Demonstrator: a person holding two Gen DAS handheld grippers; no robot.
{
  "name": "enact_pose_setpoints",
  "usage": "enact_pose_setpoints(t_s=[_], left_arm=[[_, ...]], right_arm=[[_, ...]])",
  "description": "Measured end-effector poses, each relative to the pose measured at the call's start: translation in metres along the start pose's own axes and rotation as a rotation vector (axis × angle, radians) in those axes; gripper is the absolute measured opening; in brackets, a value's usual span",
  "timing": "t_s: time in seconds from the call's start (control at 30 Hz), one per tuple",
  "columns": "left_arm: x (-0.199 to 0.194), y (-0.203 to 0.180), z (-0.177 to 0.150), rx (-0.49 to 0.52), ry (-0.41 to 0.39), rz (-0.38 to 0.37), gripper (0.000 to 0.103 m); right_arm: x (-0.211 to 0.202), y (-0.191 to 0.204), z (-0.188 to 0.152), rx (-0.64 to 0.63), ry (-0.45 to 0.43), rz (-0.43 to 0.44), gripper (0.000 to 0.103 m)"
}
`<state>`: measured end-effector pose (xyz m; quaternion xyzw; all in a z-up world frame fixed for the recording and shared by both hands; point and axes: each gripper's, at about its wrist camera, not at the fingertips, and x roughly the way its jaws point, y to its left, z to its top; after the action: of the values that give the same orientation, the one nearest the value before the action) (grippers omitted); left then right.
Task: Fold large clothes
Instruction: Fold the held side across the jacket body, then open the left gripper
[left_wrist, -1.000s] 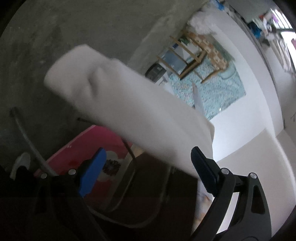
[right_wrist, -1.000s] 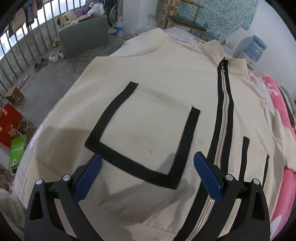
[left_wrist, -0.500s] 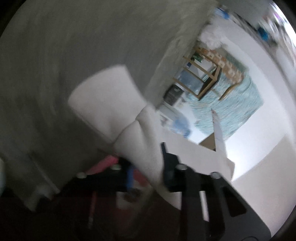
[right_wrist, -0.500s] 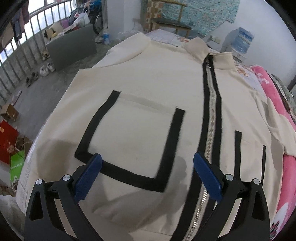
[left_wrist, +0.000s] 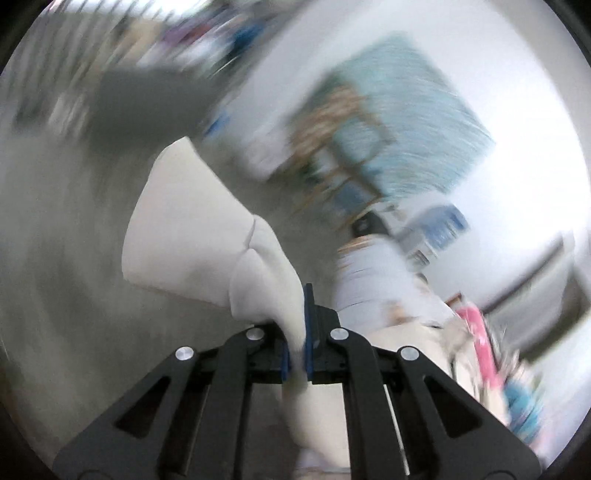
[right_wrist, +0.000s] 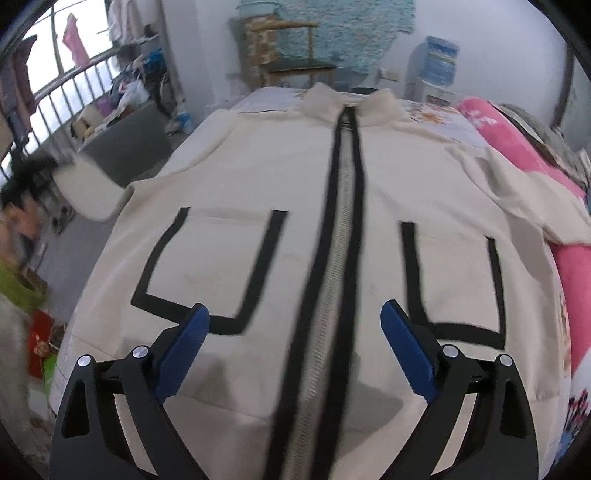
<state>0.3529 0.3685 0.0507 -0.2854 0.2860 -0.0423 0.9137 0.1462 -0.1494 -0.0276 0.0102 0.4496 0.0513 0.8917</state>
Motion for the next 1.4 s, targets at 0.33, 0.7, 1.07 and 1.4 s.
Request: enact_pose_setpoints(t_s=[0.33,0.7,1.07,1.4], left_arm=[[-0.022,-0.31,-0.107,0.575,0.161,-0.199,0.007],[-0.002,-0.312,-0.283,0.798,0.399,-0.013,0.077],[-0.018,-0.244,-0.29,0.649,0.355,0.176,0.084],[-0.025,-0.209,-0.274,0.616,0.309,0.239,0.084]], right_arm=[[-0.046,-0.062,-0.032,0.132,-0.101,0.038,0.092],[-0.04,-0.1,-0.056,0.165,-0.065,-0.053,0.097],[0.004,-0.098,-0.056,0.086,0.063,-0.018,0.097],[-0.015,-0.133,-0.04,0.159,0.129,0.167,0.097]])
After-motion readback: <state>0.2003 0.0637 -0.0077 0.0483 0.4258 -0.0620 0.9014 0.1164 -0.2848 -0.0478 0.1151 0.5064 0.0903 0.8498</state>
